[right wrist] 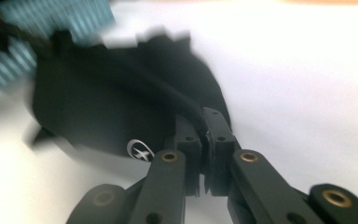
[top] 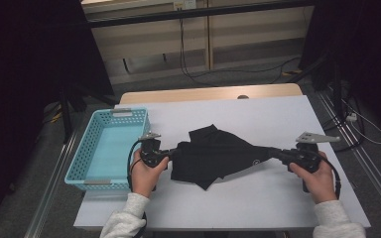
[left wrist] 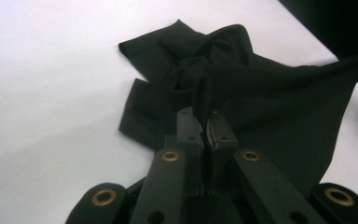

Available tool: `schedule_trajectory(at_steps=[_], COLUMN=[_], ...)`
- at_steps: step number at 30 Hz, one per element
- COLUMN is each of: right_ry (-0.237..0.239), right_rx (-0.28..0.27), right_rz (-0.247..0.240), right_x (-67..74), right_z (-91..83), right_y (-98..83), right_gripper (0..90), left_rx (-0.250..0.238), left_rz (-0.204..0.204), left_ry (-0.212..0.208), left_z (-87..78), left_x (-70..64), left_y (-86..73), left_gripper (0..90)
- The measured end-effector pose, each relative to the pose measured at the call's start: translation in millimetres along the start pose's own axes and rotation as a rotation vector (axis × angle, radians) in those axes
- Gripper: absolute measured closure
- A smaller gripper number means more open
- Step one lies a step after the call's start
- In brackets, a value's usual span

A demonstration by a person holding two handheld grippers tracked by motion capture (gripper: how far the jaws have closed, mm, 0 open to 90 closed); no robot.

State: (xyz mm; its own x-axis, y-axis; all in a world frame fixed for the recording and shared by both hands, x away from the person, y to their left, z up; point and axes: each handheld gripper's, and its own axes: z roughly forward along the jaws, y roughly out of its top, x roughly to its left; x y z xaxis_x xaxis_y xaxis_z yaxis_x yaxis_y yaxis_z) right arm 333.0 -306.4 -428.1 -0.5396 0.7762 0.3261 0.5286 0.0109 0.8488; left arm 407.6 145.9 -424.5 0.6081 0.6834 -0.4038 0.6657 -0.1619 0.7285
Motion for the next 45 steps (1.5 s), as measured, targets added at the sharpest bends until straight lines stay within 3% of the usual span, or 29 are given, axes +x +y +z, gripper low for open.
schedule_trajectory(at_steps=[2, 8, 11, 13, 15, 18, 22, 27, 29, 34, 37, 42, 45], right_ry=[0.007, -0.063, -0.093, -0.09, -0.1, -0.111, -0.116, -0.115, -0.12, -0.107, -0.104, -0.061, -0.049], right_rx=[0.003, 0.079, 0.1, 0.125, 0.15, 0.14, 0.131, 0.119, 0.124, 0.106, 0.075, -0.001, -0.028], right_rz=[0.037, 0.131, 0.158, 0.151, 0.129, 0.143, 0.163, 0.168, 0.162, 0.151, 0.145, 0.137, 0.09], right_x=[-2.3, -11.4, -15.9, -15.5, -13.8, -16.5, -20.7, -20.0, -19.4, -17.3, -14.6, -1.7, 9.2], right_z=[-3.3, 10.7, 24.8, 32.3, 35.3, 34.3, 31.4, 29.5, 29.4, 24.3, 16.6, -4.8, -14.5], right_y=[1.0, -7.1, -8.7, -8.1, -7.2, -6.8, -7.6, -6.9, -7.3, -5.4, -1.7, 16.6, 33.1], right_gripper=[87.2, 87.1, 86.8, 86.1, 85.8, 85.9, 86.0, 85.8, 85.8, 86.0, 86.3, 86.8, 87.0], left_rx=[0.012, 0.021, 0.015, 0.017, 0.019, -0.005, 0.005, 0.004, 0.025, 0.019, -0.034, -0.116, -0.137], left_rz=[0.01, -0.003, 0.008, 0.01, 0.01, 0.058, 0.075, 0.1, 0.095, 0.094, 0.104, 0.084, 0.083], left_ry=[-0.007, -0.005, 0.003, -0.002, -0.025, 0.001, -0.013, -0.017, -0.029, -0.047, -0.052, -0.062, -0.06], left_z=[-0.1, 4.2, 7.7, 8.4, 8.7, 7.7, 9.1, 12.9, 13.8, 5.7, -6.4, -31.0, -37.5], left_x=[-1.8, -0.1, 0.8, 1.4, 3.1, 6.1, 5.8, 6.2, 6.5, -2.6, -7.2, -11.3, -13.8], left_y=[0.7, -0.3, -1.0, -1.0, -1.9, -4.4, -10.0, -10.1, -11.2, -2.3, 6.9, 26.6, 41.5], left_gripper=[86.6, 86.6, 85.7, 83.0, 76.5, 58.4, 53.5, 59.4, 68.1, 85.9, 86.7, 86.9, 86.9])
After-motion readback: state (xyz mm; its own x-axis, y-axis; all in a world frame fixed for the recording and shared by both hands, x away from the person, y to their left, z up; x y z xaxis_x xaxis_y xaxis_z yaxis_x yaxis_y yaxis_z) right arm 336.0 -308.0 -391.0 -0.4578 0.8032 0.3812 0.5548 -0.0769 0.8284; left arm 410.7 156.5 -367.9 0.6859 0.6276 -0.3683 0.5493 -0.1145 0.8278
